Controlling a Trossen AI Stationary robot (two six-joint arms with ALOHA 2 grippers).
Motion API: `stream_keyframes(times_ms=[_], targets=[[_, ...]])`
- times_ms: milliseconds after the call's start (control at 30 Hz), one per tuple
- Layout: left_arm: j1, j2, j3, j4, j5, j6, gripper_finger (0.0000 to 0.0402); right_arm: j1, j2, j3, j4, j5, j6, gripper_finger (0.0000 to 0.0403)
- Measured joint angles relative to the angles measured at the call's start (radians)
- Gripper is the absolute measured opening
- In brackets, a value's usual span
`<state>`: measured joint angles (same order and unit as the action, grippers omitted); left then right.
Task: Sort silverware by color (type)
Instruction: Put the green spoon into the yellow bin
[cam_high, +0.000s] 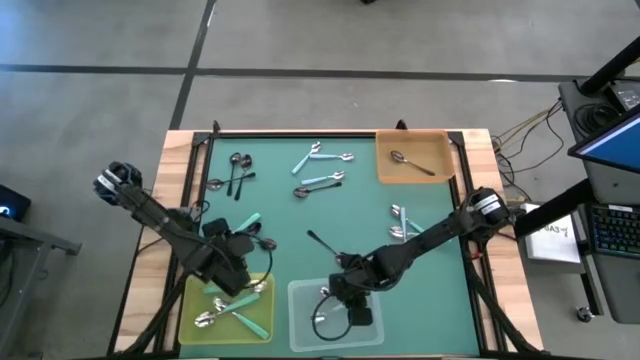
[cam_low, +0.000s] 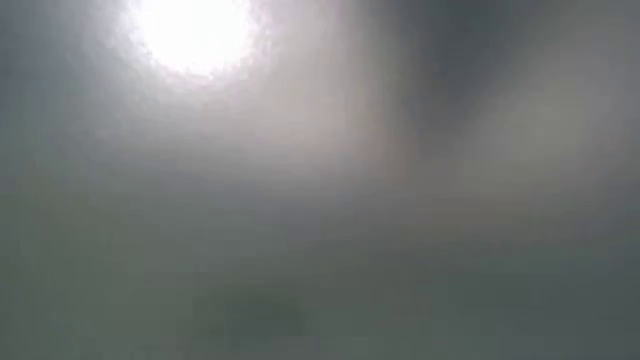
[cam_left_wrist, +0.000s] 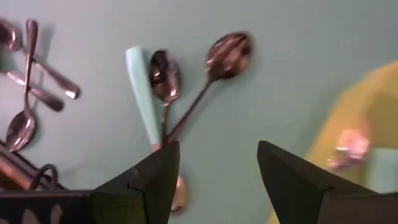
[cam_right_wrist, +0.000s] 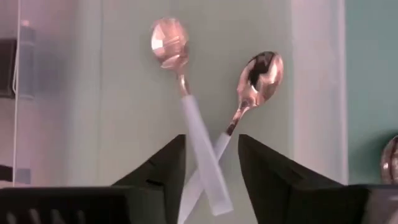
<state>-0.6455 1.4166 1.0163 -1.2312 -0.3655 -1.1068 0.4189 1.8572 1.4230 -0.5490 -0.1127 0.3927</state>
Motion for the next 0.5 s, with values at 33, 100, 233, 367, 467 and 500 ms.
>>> stream_keyframes(times_ms=[33, 100, 233, 367, 467, 500], targets=[[0.019, -0.001, -0.019, 0.001, 0.014, 0.018, 0.0201, -0.003, 0.0, 0.006, -0.008, 0.001, -0.001, 0.0147], [0.069, -0.001, -0.068, 0.001, 0.048, 0.065, 0.0201, -0.008, 0.0, 0.023, -0.033, 0.001, -0.01, 0.0158], [0.215, -0.002, -0.187, 0.04, 0.088, 0.162, 0.0201, -0.022, -0.002, 0.043, -0.089, 0.005, -0.011, 0.0165], [0.378, -0.006, -0.294, 0.124, 0.09, 0.262, 0.0201, -0.036, -0.002, 0.044, -0.109, 0.006, -0.011, 0.0159], [0.473, -0.008, -0.348, 0.21, 0.094, 0.331, 0.0201, -0.041, -0.002, 0.044, -0.129, 0.005, -0.036, 0.0153], [0.494, -0.011, -0.357, 0.232, 0.102, 0.355, 0.0201, -0.042, -0.002, 0.044, -0.139, 0.004, -0.046, 0.0152]])
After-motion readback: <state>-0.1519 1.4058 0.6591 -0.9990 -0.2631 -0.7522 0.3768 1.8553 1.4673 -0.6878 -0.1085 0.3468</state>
